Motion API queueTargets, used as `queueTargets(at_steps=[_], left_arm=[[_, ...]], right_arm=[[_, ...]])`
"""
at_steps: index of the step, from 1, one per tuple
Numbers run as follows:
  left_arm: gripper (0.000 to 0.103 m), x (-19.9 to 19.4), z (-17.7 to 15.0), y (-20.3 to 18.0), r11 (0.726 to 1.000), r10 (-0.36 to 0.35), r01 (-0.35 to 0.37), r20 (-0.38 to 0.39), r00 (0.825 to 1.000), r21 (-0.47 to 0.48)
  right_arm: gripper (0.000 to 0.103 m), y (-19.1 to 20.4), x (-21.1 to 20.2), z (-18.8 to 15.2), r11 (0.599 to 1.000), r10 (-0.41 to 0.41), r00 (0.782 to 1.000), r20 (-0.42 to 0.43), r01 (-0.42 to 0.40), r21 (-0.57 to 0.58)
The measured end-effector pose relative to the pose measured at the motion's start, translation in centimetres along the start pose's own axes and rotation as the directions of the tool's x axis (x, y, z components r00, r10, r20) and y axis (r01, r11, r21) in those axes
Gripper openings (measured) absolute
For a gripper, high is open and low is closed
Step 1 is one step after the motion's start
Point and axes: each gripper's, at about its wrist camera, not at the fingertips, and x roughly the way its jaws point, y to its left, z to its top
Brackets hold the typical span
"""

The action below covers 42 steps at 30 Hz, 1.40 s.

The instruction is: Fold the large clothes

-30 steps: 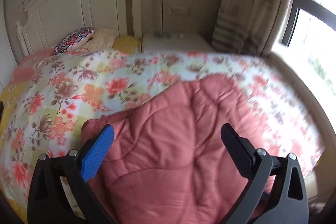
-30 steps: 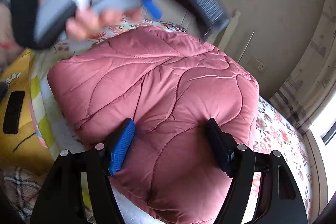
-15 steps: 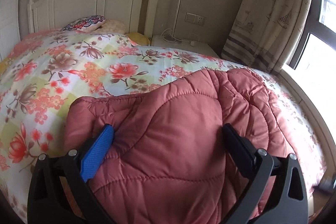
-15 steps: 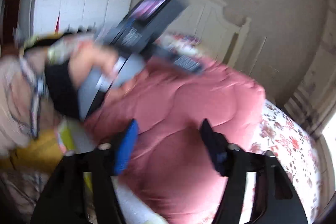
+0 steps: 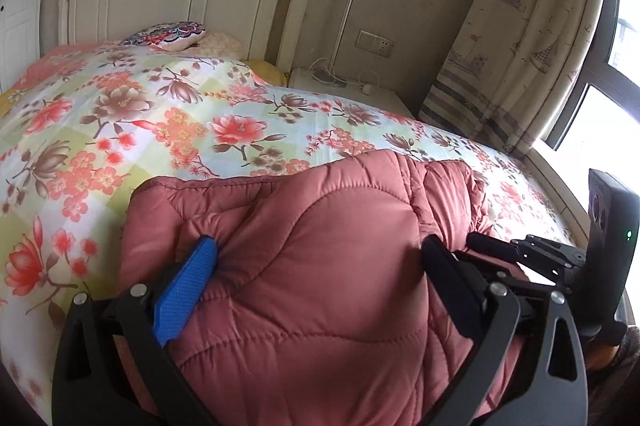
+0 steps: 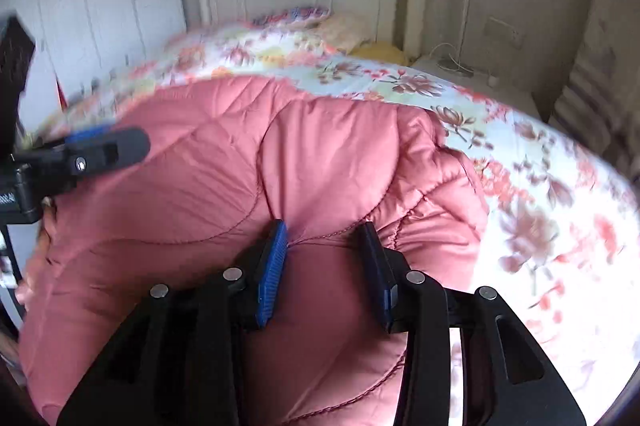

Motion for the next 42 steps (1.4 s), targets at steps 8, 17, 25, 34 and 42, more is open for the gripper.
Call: queueTargets(at_steps=[8, 17, 25, 34, 42], left_arm=[[0.101, -0.4, -0.2, -0.1, 1.0, 0.014, -0.014, 0.018, 1.0, 0.003], [0.101, -0.4, -0.2, -0.1, 1.0, 0.008, -0.008, 0.014, 1.0, 0.004], [0.101, -0.6, -0.3, 0.2, 1.0, 0.005, -0.005, 0.029, 1.0, -0.008], [0.101, -0.6, -0.4, 0.1, 1.0, 0.017, -0.018, 0.026, 1.0, 0.007], [0.101, -0.5, -0.3, -0.1, 0.999, 0.038, -0.039, 0.02, 0.999, 0.01]], right_arm=[[0.039, -0.8, -1.8, 6.2, 0.987, -0.161, 0.985, 0.058, 0.162, -0.015], [0.039, -2.5, 6.0, 4.8, 0.986, -0.163, 0.975, -0.154, 0.165, -0.001], [0.039, -0.9, -1.2, 6.1, 0.986, -0.167, 0.986, 0.0, 0.166, 0.03], [0.039, 6.1, -5.0, -0.6, 0.976, -0.139, 0.989, 0.05, 0.145, -0.162], [0.04, 8.2, -7.3, -1.1, 0.96, -0.198, 0.975, 0.101, 0.213, -0.183]])
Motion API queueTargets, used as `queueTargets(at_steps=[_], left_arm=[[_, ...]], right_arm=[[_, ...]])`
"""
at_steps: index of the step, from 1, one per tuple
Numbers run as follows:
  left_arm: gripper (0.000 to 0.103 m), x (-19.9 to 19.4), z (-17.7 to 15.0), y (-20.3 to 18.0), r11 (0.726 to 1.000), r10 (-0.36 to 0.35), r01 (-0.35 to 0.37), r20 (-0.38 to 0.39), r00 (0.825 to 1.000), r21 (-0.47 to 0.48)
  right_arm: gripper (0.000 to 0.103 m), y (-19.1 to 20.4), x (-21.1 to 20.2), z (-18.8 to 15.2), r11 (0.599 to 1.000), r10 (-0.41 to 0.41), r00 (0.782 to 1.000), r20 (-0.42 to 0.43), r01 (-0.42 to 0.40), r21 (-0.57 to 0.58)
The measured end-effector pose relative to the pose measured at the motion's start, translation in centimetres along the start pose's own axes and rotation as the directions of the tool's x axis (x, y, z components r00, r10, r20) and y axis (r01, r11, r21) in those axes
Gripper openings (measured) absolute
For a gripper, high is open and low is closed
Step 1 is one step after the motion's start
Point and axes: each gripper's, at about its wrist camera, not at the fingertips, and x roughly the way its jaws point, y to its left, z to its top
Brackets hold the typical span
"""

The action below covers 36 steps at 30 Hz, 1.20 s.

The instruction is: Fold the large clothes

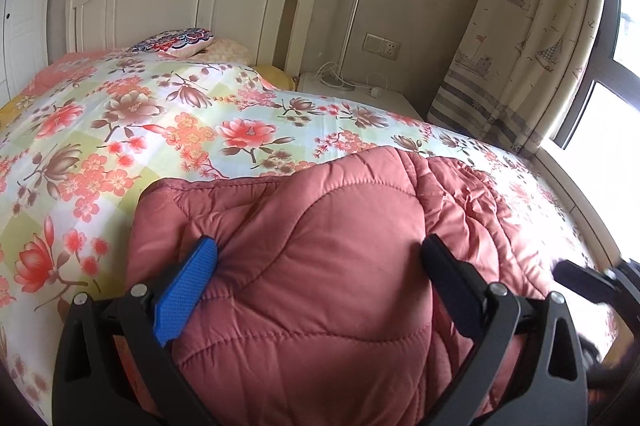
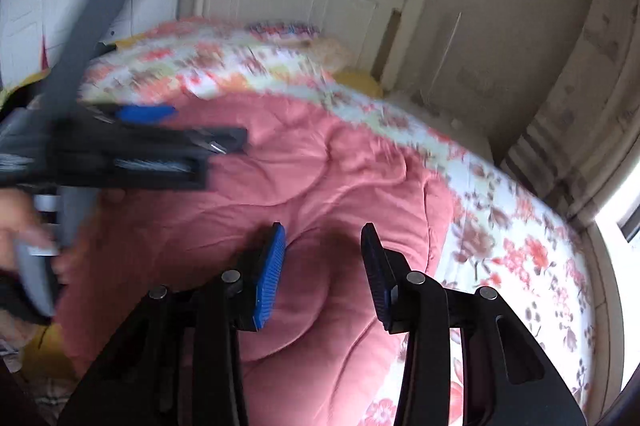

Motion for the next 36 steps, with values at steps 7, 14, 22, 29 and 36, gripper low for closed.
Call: queueTargets(at_steps=[7, 14, 22, 29, 36], left_arm=[[0.101, -0.2, 0.0, -0.3, 1.0, 0.015, -0.015, 0.0, 1.0, 0.019], [0.101, 0.2, 0.5, -0.3, 1.0, 0.0, 0.001, -0.053, 0.999, 0.017], [0.101, -2.4, 4.9, -4.6, 0.971, 0.148, -0.147, 0.01, 0.989, 0.187], [0.101, 7.3, 3.7, -2.6, 0.962, 0.231, -0.189, -0.217, 0.948, 0.197], [0.101, 1.6, 4.3, -2.5, 0.955, 0.263, -0.241, -0.119, 0.957, 0.17]], right_arm=[[0.051, 3.4, 0.1, -2.9, 0.996, 0.005, 1.0, 0.011, -0.004, -0.086], [0.051, 5.2, -3.1, -3.8, 0.99, 0.014, 1.0, 0.014, -0.012, -0.142], [0.052, 5.2, -1.9, -5.1, 0.984, -0.021, 1.0, 0.024, 0.024, -0.177], [0.052, 6.4, -2.4, -5.1, 0.985, -0.024, 0.999, 0.044, 0.031, -0.168], [0.052, 6.6, -2.4, -5.3, 0.983, -0.032, 0.998, 0.047, 0.039, -0.178]])
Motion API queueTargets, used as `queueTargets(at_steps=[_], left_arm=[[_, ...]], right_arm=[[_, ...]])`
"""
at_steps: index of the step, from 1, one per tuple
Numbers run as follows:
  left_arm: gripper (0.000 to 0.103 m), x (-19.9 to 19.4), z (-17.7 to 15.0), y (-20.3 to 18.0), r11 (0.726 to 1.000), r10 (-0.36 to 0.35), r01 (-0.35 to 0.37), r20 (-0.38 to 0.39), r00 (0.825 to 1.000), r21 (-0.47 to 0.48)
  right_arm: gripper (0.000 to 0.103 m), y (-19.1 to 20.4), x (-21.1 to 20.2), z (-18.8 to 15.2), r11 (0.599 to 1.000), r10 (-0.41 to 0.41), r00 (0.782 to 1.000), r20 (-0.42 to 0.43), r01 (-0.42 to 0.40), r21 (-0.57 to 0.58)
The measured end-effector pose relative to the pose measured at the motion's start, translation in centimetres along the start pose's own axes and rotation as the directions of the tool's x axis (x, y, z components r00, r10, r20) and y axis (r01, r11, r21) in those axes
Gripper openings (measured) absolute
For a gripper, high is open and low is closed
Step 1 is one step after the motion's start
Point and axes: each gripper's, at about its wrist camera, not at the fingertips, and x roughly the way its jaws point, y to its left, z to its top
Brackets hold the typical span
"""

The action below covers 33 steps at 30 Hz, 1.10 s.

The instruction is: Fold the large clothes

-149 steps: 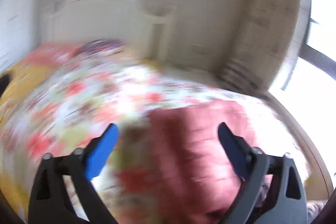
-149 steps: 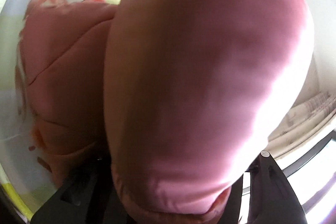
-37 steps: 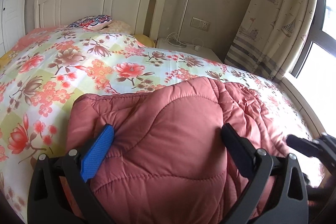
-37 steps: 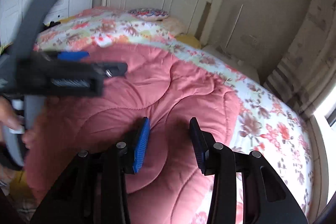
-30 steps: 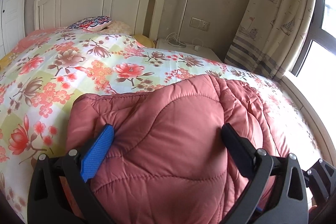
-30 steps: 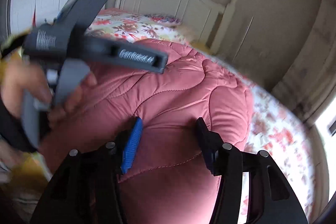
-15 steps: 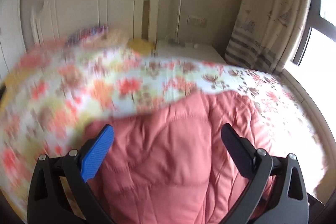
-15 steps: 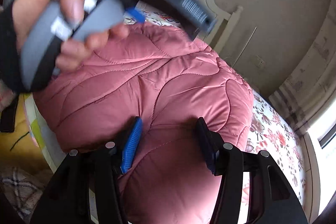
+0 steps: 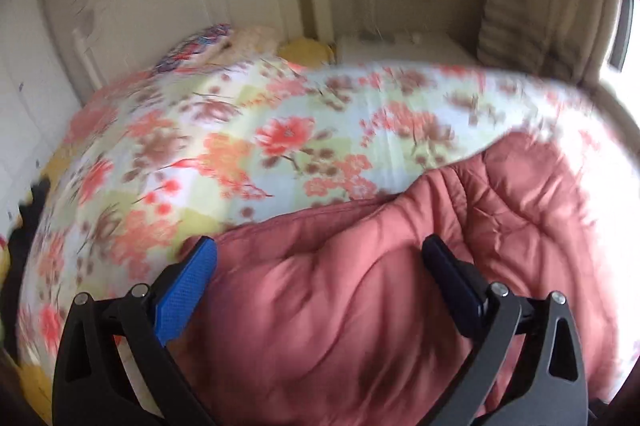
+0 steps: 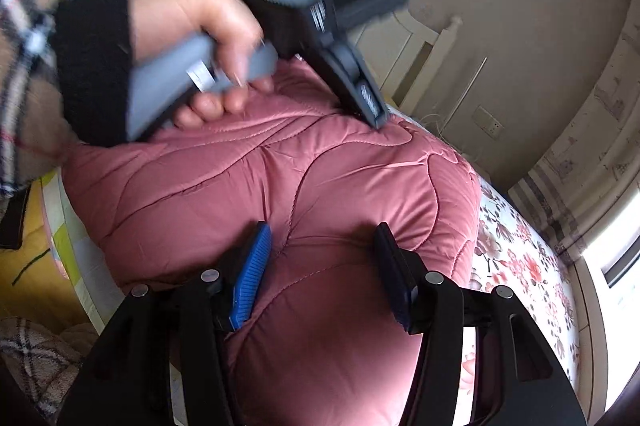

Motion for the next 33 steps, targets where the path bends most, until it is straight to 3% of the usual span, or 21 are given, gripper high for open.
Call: queueTargets(at_steps=[3, 5, 7, 9, 13, 16, 19, 20, 22, 24, 28, 33], left_arm=[[0.101, -4.1, -1.7, 2.4, 0.99, -0.079, 0.086, 0.067, 0.995, -0.109], [0.101, -4.8, -3.2, 2.4, 0.996, -0.054, 0.059, 0.069, 0.996, -0.071], [0.101, -2.6, -5.4, 1.3, 1.0, 0.024, -0.024, 0.006, 1.0, 0.017], [0.101, -1.1, -6.8, 0.9, 0.998, 0.02, -0.022, 0.041, 0.999, 0.052], [0.101, -1.1, -6.9, 1.0, 0.999, 0.019, -0.021, 0.043, 0.999, 0.048], [0.101, -1.1, -7.3, 1.5, 1.0, 0.005, -0.007, 0.058, 0.998, 0.024], [0.101, -1.3, -7.6, 2.1, 1.0, -0.012, 0.012, 0.072, 0.997, -0.003], [0.101, -1.2, -7.6, 2.4, 1.0, -0.017, 0.017, 0.076, 0.997, -0.006], [0.101, -1.3, -7.5, 2.6, 1.0, -0.019, 0.019, 0.085, 0.996, -0.007], [0.101, -2.1, -7.6, 3.0, 0.999, -0.021, 0.024, 0.097, 0.995, -0.026], [0.101, -4.4, -8.2, 6.0, 0.977, -0.094, 0.111, 0.099, 0.991, -0.182], [0.101, -3.6, -9.8, 7.5, 0.951, -0.204, 0.208, 0.037, 0.978, -0.231]], right_arm=[[0.052, -0.3, 0.0, -0.1, 1.0, 0.005, 1.0, 0.007, -0.006, 0.013], [0.052, -0.4, 0.0, 0.0, 1.0, 0.01, 1.0, 0.006, -0.01, 0.018], [0.052, -0.3, 0.0, 0.1, 1.0, 0.007, 1.0, 0.006, -0.007, 0.018], [0.053, -0.3, -0.1, 0.1, 1.0, 0.013, 1.0, 0.008, -0.013, 0.02], [0.052, -0.6, -0.7, 0.5, 0.999, 0.03, 1.0, 0.0, -0.03, 0.028], [0.053, -2.5, -2.2, 0.9, 0.99, 0.082, 0.996, 0.034, -0.085, 0.115], [0.066, -4.3, -3.1, 0.7, 0.975, 0.038, 0.996, 0.085, -0.055, 0.215], [0.066, -4.5, -2.4, 0.5, 0.973, 0.037, 0.998, 0.055, -0.048, 0.225], [0.07, -3.7, -0.7, -0.2, 0.982, 0.052, 0.999, -0.004, -0.051, 0.182], [0.07, -2.5, -0.4, -0.5, 0.994, 0.001, 1.0, 0.005, -0.002, 0.106], [0.071, -3.3, -0.3, -0.5, 0.991, 0.023, 1.0, 0.0, -0.023, 0.133], [0.071, -3.3, -0.5, -0.5, 0.986, 0.038, 0.999, 0.001, -0.038, 0.161]])
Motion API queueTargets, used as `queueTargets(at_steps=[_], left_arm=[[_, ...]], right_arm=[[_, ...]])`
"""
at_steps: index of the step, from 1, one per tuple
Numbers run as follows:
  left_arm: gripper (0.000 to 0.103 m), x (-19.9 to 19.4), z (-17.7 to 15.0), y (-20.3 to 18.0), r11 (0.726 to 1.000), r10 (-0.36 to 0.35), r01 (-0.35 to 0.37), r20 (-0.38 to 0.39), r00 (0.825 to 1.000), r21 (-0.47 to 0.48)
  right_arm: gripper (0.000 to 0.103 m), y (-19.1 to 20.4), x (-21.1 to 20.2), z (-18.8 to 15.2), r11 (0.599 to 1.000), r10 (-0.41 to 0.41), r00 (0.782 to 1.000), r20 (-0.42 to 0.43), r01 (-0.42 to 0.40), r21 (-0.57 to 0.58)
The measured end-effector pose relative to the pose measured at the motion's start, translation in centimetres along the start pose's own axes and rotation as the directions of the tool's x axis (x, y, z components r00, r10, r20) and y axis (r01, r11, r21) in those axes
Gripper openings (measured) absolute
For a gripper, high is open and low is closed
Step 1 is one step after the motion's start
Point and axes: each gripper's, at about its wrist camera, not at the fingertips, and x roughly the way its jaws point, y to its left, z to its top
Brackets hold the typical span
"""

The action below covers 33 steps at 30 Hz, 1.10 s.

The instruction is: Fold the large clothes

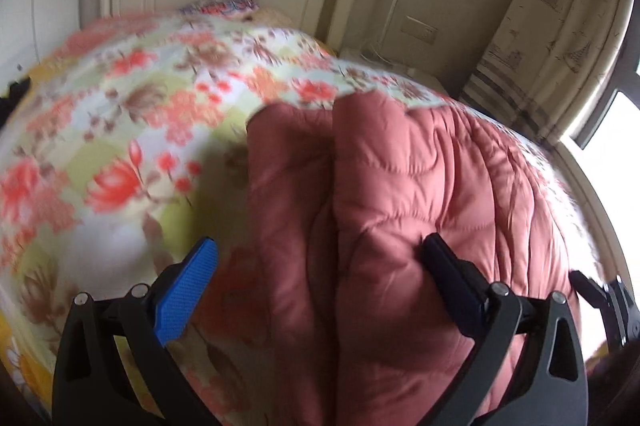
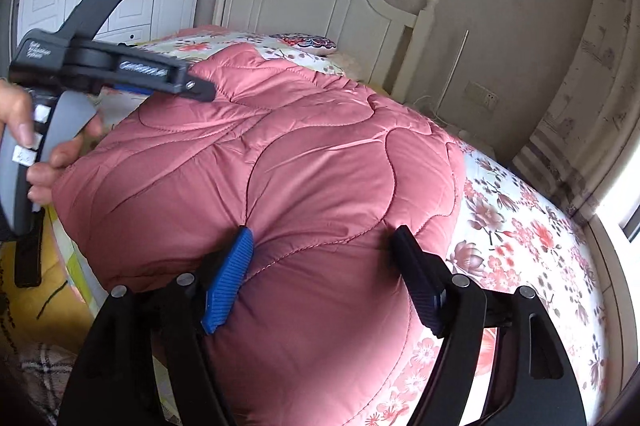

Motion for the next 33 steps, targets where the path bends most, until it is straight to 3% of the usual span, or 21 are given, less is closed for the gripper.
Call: queueTargets(at_steps=[3, 6, 7, 10, 13, 15, 18, 22, 24, 25, 26, 28, 29, 33], left_arm=[[0.101, 0.8, -0.9, 1.3, 0.994, -0.093, 0.091, -0.035, 0.995, -0.057], [0.101, 1.7, -1.6, 3.4, 0.96, -0.241, 0.226, -0.08, 0.967, -0.163], [0.101, 1.8, -1.7, 3.8, 0.952, -0.267, 0.249, -0.085, 0.96, -0.181], [0.101, 2.6, -2.3, 4.7, 0.913, -0.358, 0.326, -0.1, 0.928, -0.246], [0.101, 2.8, -2.6, 4.7, 0.897, -0.399, 0.368, -0.09, 0.913, -0.244], [0.101, 3.0, -2.7, 4.7, 0.888, -0.421, 0.39, -0.088, 0.903, -0.244], [0.101, 3.3, -2.8, 4.4, 0.872, -0.454, 0.418, -0.101, 0.885, -0.254], [0.101, 3.9, -2.9, 2.9, 0.864, -0.484, 0.448, -0.133, 0.865, -0.229], [0.101, 4.4, -2.7, 2.2, 0.861, -0.496, 0.464, -0.141, 0.857, -0.207], [0.093, 4.5, -2.8, 2.0, 0.858, -0.502, 0.471, -0.138, 0.854, -0.207], [0.086, 4.7, -2.9, 1.9, 0.84, -0.529, 0.493, -0.136, 0.838, -0.228], [0.064, 5.0, -2.9, 2.1, 0.785, -0.597, 0.55, -0.113, 0.794, -0.286], [0.06, 5.1, -2.8, 1.7, 0.773, -0.612, 0.564, -0.11, 0.783, -0.289], [0.052, 5.5, -0.7, -2.6, 0.789, -0.603, 0.566, -0.124, 0.788, -0.241]], right_arm=[[0.074, -0.8, -0.5, 0.4, 0.999, 0.037, 0.999, 0.011, -0.038, 0.031], [0.092, -3.8, -1.7, 0.5, 0.969, 0.186, 0.981, 0.051, -0.191, 0.157], [0.094, -5.1, -2.1, 0.3, 0.948, 0.224, 0.972, 0.069, -0.234, 0.215], [0.096, -9.7, -1.8, -1.1, 0.852, 0.3, 0.949, 0.095, -0.311, 0.42], [0.097, -13.6, -0.1, -3.7, 0.678, 0.393, 0.911, 0.122, -0.377, 0.631], [0.097, -14.6, 1.8, -5.4, 0.558, 0.478, 0.869, 0.127, -0.413, 0.72], [0.097, -13.8, 3.7, -6.3, 0.527, 0.536, 0.837, 0.106, -0.431, 0.733], [0.099, -12.3, 5.6, -6.4, 0.452, 0.636, 0.76, 0.132, -0.506, 0.735], [0.099, -11.2, 5.3, -6.1, 0.485, 0.628, 0.769, 0.119, -0.507, 0.712], [0.099, -10.9, 5.3, -5.9, 0.497, 0.625, 0.772, 0.117, -0.508, 0.703], [0.097, -10.7, 5.1, -5.8, 0.511, 0.614, 0.779, 0.125, -0.513, 0.69], [0.082, -10.6, 4.4, -5.7, 0.542, 0.588, 0.798, 0.135, -0.512, 0.666], [0.079, -10.7, 3.8, -5.4, 0.572, 0.56, 0.817, 0.136, -0.501, 0.65], [0.073, -12.0, 0.7, -3.7, 0.695, 0.434, 0.885, 0.167, -0.447, 0.564]])
